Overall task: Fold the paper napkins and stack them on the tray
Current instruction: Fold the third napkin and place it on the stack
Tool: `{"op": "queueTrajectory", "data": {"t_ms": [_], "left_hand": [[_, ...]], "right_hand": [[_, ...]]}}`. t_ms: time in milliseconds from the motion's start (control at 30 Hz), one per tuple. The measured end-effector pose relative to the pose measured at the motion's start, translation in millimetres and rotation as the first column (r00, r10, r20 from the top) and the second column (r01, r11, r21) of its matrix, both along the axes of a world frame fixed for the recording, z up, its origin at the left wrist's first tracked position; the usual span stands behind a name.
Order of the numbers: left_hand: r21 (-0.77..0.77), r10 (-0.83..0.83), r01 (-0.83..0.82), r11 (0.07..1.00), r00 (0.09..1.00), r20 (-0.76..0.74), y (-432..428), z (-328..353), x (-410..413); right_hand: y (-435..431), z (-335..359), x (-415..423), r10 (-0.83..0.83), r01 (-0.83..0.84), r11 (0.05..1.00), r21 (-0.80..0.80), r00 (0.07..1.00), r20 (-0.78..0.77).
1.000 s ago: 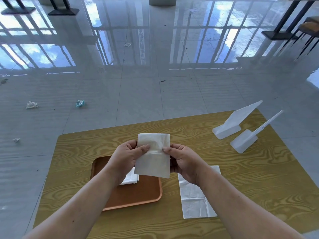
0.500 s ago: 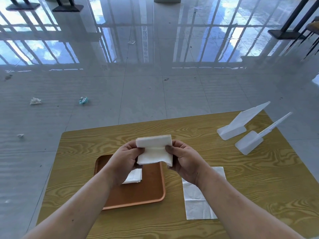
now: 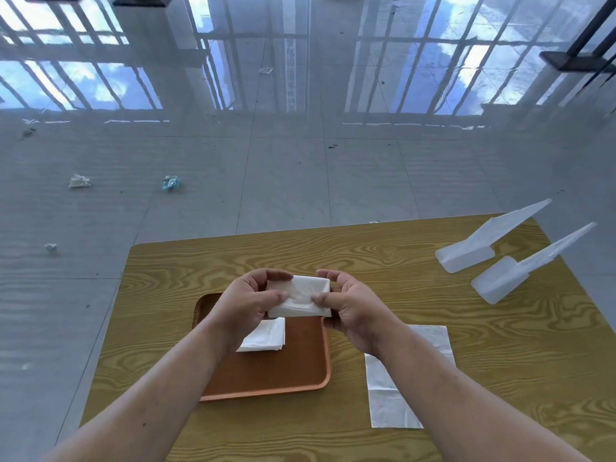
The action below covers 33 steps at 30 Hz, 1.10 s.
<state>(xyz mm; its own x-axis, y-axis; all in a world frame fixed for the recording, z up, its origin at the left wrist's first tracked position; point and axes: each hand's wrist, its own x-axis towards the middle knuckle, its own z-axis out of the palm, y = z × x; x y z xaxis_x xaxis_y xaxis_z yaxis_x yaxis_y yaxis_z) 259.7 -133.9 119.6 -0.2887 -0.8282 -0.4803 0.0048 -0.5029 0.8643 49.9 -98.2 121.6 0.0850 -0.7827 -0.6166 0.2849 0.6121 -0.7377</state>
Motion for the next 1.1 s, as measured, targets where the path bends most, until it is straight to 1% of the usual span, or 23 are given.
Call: {"op": "queueTrajectory", "data": {"t_ms": [67,133,200,267,333,400,567,633,700,767,800,900,967,1100], "left_hand": [[0.018,0.033,-0.034,0.999,0.999,0.017,-1.2,-5.2,5.5],[0.029,0.035,-0.039,0.999,0.993,0.117,-1.9,-14.4,13.6],[0.026,0.031,-0.038,0.999,0.973,0.230,-1.2,-26.0,23.3],[0.026,0.045,-0.055,0.998,0.954,0.295,1.5,-38.0,32.8],[0.021,0.082,-0.095,0.995,0.938,0.337,4.5,-48.7,41.8],[0.019,0.079,-0.095,0.995,0.910,0.406,7.7,-59.6,49.8],[0.028,0.070,-0.099,0.995,0.846,0.528,11.2,-93.8,68.1],[0.019,0.065,-0.093,0.996,0.815,0.575,10.8,-104.3,76.1],[0.009,0.023,-0.039,0.999,0.761,0.648,10.8,-113.7,83.7],[0.014,-0.017,0.010,1.000,0.707,0.707,11.3,-122.2,88.0],[0.019,-0.032,0.028,0.999,0.686,0.727,11.4,-127.1,89.5],[0.013,-0.059,0.078,0.997,0.624,0.780,13.7,-134.6,88.9],[0.010,-0.067,0.099,0.995,0.597,0.800,14.5,-140.1,89.0],[0.017,-0.080,0.114,0.993,0.575,0.814,16.6,-148.4,88.9]], "right_hand": [[-3.0,-4.7,6.8,-0.005,0.005,1.000,-0.001,1.000,-0.011],[-6.0,-10.3,15.2,-0.015,0.015,1.000,-0.004,1.000,-0.009],[-8.4,-16.7,24.7,-0.023,0.024,1.000,0.017,0.999,-0.046],[-9.0,-25.8,33.6,0.009,-0.004,1.000,0.030,0.989,-0.151],[-8.7,-37.5,42.6,0.069,-0.060,0.997,0.040,0.958,-0.277],[-7.1,-50.6,51.4,0.114,-0.100,0.993,0.058,0.933,-0.341],[-6.6,-83.2,74.7,0.180,-0.143,0.981,0.130,0.920,-0.349],[-7.9,-94.8,78.4,0.222,-0.173,0.972,0.159,0.897,-0.381],[-9.0,-105.9,78.9,0.245,-0.181,0.966,0.184,0.868,-0.432],[-10.1,-114.3,78.3,0.295,-0.220,0.954,0.204,0.807,-0.511],[-10.9,-118.6,78.6,0.333,-0.258,0.943,0.211,0.760,-0.559],[-11.6,-125.4,78.8,0.417,-0.374,0.900,0.226,0.581,-0.699],[-11.3,-129.8,81.6,0.448,-0.429,0.869,0.246,0.474,-0.758],[-5.7,-136.3,86.6,0.474,-0.464,0.840,0.281,0.377,-0.796]]}}
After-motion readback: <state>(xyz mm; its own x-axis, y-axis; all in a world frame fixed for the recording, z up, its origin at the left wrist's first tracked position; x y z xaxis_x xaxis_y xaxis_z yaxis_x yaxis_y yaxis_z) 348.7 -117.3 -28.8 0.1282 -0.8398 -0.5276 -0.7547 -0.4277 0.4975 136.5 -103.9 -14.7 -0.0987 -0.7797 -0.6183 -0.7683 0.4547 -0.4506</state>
